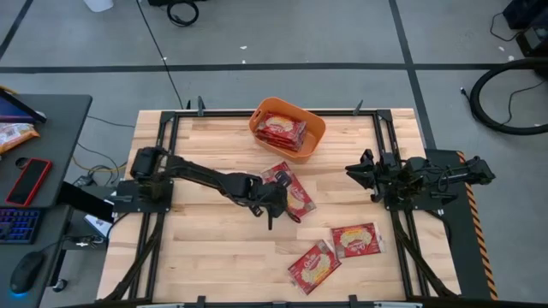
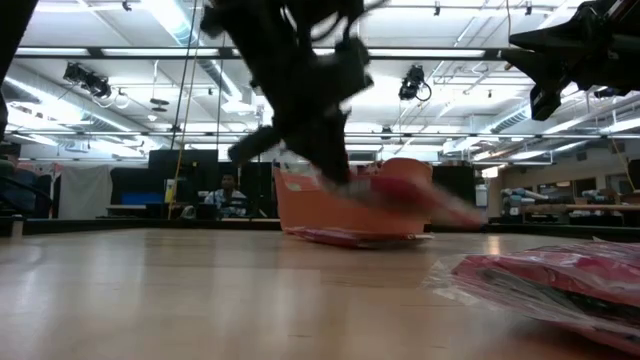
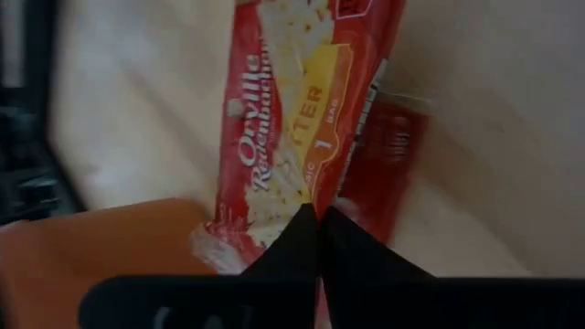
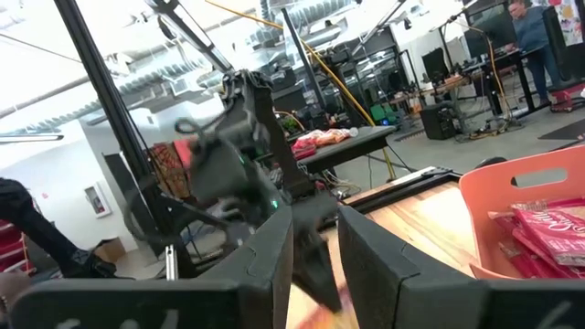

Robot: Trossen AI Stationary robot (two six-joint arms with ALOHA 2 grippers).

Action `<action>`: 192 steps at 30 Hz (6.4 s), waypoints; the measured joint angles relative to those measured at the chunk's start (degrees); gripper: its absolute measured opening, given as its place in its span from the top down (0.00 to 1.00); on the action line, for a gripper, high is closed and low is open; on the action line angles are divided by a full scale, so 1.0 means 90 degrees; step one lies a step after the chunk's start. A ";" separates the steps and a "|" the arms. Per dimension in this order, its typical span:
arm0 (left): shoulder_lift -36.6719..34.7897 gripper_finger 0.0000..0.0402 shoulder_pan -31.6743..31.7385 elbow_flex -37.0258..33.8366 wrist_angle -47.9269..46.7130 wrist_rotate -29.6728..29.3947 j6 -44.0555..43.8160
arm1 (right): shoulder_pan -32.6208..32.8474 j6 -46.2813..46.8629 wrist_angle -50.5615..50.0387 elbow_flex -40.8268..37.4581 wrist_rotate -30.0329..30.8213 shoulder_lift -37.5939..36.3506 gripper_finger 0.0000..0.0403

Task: Sort popcorn bags into baskets
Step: Put the red popcorn pack into the orange bin

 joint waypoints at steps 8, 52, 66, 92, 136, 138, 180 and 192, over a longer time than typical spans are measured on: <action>-0.1154 0.99 0.0132 0.0050 0.0610 -0.0201 0.0000 | -0.0002 0.0000 0.0002 0.0000 -0.0001 0.0000 0.76; -0.0263 0.62 0.0628 -0.0755 0.0332 0.1311 -0.0787 | 0.0001 0.0000 0.0016 0.0001 0.0003 0.0006 0.76; -0.0269 0.50 0.0834 -0.1713 0.1592 0.0872 -0.0080 | -0.0001 0.0000 0.0050 0.0000 0.0002 0.0012 0.76; 0.0140 0.97 0.0827 -0.1245 0.1120 0.0230 0.0448 | -0.0002 0.0000 0.0143 0.0000 -0.0008 0.0012 0.76; -0.1261 0.71 0.2882 -0.0179 0.0847 0.0675 -0.1995 | -0.0002 0.0000 0.0279 0.0002 0.0004 0.0066 0.76; -0.1541 0.71 0.2582 -0.0236 0.0686 0.0689 -0.2164 | 0.0001 0.0000 0.0276 0.0002 -0.0001 0.0066 0.76; -0.8299 0.82 -0.0385 -0.6394 0.2606 -0.0977 -0.6345 | -0.0002 0.0000 0.0276 0.0001 -0.0005 0.0070 0.76; -0.9357 0.82 -0.1008 -0.7273 0.2615 -0.1856 -0.6794 | -0.0016 0.0326 0.1340 0.0003 0.0158 0.0104 0.76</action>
